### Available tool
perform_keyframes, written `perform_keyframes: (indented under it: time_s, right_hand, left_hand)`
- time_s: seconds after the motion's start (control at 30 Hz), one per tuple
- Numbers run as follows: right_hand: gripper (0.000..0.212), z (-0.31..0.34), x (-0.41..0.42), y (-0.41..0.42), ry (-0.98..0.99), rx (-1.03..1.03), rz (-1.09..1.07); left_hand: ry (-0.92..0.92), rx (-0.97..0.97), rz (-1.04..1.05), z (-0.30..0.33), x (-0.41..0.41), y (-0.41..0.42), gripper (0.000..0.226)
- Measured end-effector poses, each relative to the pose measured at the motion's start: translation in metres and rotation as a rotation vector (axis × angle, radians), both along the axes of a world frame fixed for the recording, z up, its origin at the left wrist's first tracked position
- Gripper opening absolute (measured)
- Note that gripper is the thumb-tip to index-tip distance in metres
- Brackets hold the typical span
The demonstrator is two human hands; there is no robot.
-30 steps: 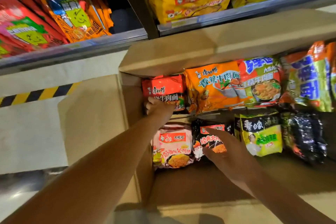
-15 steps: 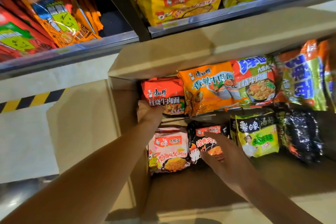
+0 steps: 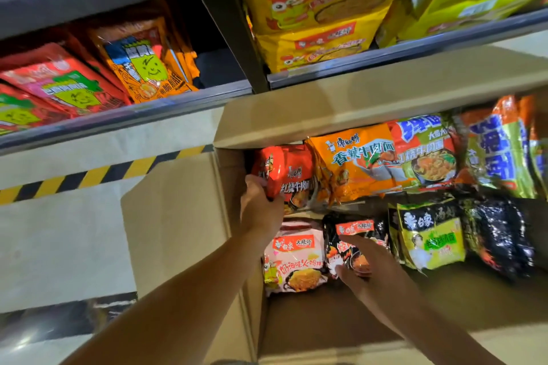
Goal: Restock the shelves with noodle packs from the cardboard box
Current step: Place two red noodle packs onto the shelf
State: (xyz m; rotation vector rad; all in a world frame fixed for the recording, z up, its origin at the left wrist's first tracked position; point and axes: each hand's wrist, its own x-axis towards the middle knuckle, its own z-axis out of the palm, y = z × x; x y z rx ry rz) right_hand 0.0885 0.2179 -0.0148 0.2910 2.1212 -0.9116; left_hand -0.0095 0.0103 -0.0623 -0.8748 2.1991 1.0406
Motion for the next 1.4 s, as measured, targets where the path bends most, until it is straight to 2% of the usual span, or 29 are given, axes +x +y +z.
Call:
perform_keyframes:
  time_s: [0.1, 0.27, 0.4, 0.53, 0.63, 0.77, 0.97, 1.17, 1.3, 1.4]
  right_hand:
    - [0.056, 0.005, -0.004, -0.008, -0.016, -0.011, -0.009]
    - [0.049, 0.020, -0.023, -0.030, -0.024, -0.061, -0.015]
    - [0.059, 0.012, -0.037, -0.052, -0.081, -0.041, -0.139]
    - [0.062, -0.009, -0.059, -0.078, -0.163, -0.077, -0.232]
    - [0.062, -0.030, -0.081, -0.094, -0.194, -0.064, -0.327]
    - [0.065, -0.068, -0.099, -0.105, -0.192, -0.063, -0.452]
    - [0.079, -0.111, -0.112, -0.117, -0.217, 0.030, -0.570]
    - [0.081, -0.127, -0.110, -0.128, -0.268, 0.164, -0.562]
    - [0.066, -0.124, -0.107, -0.124, -0.267, 0.088, -0.568]
    - [0.074, -0.119, -0.103, -0.120, -0.217, 0.079, -0.509]
  left_hand:
    - [0.083, 0.004, -0.082, 0.035, -0.001, -0.009, 0.031]
    - [0.188, 0.170, -0.234, 0.099, 0.003, -0.047, 0.040]
    - [0.184, 0.283, -0.093, 0.149, 0.002, -0.079, 0.044]
    - [0.186, 0.286, 0.030, 0.173, -0.006, -0.109, 0.041]
    - [0.195, 0.222, 0.070, 0.173, -0.010, -0.131, 0.036]
    - [0.243, 0.233, 0.148, 0.152, -0.007, -0.147, 0.042]
    - [0.304, 0.241, 0.175, 0.129, 0.000, -0.150, 0.035]
    - [0.328, 0.259, 0.219, 0.121, 0.010, -0.143, 0.034]
    - [0.334, 0.265, 0.206, 0.122, 0.010, -0.141, 0.036]
    - [0.338, 0.259, 0.209, 0.124, 0.008, -0.139, 0.036]
